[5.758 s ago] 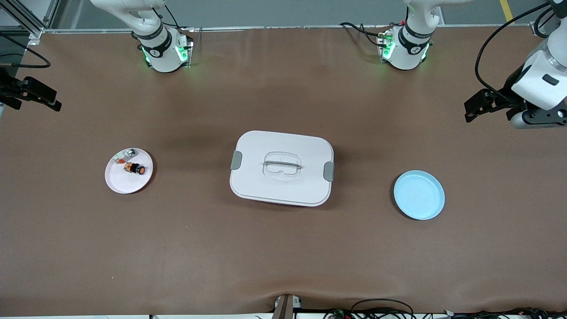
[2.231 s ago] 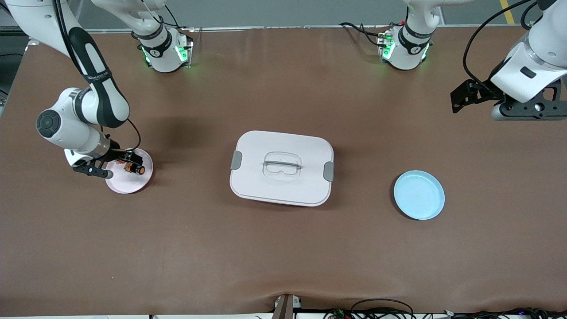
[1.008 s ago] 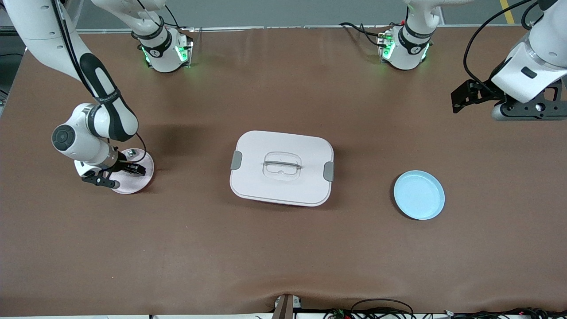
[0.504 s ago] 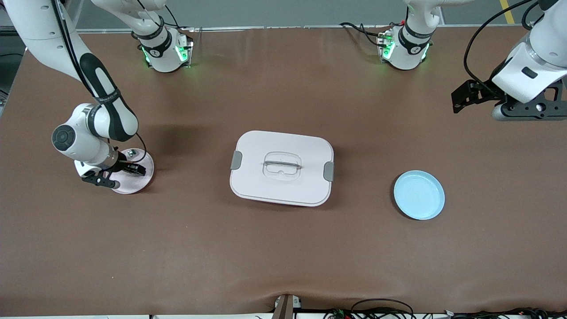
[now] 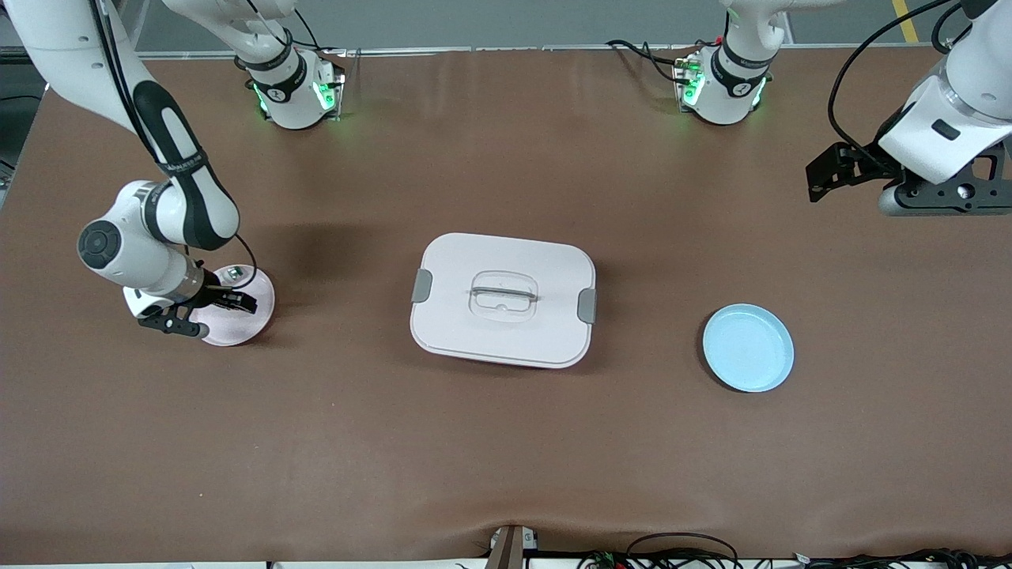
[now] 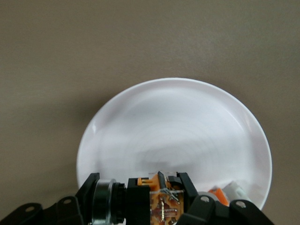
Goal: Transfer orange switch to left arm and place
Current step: 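Lift the orange switch with the right gripper and carry it above the box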
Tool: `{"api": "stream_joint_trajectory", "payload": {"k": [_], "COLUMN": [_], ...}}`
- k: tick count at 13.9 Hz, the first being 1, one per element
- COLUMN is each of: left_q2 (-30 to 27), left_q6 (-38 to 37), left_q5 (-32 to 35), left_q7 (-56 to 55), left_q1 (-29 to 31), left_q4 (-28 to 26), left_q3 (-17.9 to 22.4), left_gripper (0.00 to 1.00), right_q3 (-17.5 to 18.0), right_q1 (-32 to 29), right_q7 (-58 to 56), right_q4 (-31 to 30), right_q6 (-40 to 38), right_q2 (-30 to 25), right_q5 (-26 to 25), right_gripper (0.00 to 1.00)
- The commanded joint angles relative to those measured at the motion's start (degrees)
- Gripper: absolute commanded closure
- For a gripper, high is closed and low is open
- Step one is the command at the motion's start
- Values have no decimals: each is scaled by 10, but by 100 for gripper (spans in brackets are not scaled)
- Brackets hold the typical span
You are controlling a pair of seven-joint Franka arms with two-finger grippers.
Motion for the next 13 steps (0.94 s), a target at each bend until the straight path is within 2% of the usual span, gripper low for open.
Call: {"api": "stream_joint_trajectory", "payload": {"k": [1, 4, 6, 8, 9, 11, 13], "left_q2": [4, 4, 4, 4, 3, 2, 3], "left_q6": [-9, -9, -9, -9, -9, -10, -10], "left_q5": [0, 0, 0, 0, 0, 0, 0], "left_q7": [8, 7, 7, 6, 7, 8, 7], "left_q1": [4, 4, 4, 3, 3, 4, 4], "left_q4": [11, 10, 10, 10, 11, 10, 10], "left_q3": [-3, -3, -3, -3, -3, -3, -3], "left_gripper": [0, 0, 0, 0, 0, 0, 0], "right_q3": [0, 2, 5, 5, 6, 6, 6], "right_q1": [15, 37, 59, 101, 126, 189, 255], "right_q7": [-3, 40, 120, 210, 248, 361, 478], "right_q4": [-11, 17, 92, 186, 219, 261, 286], "right_q6": [-69, -194, -331, -474, -519, -570, -587], "right_q2": [-72, -123, -129, -125, -125, -122, -121], "right_q5": [2, -10, -41, -51, -51, -51, -39], "right_gripper": [79, 79, 78, 78, 78, 78, 78]}}
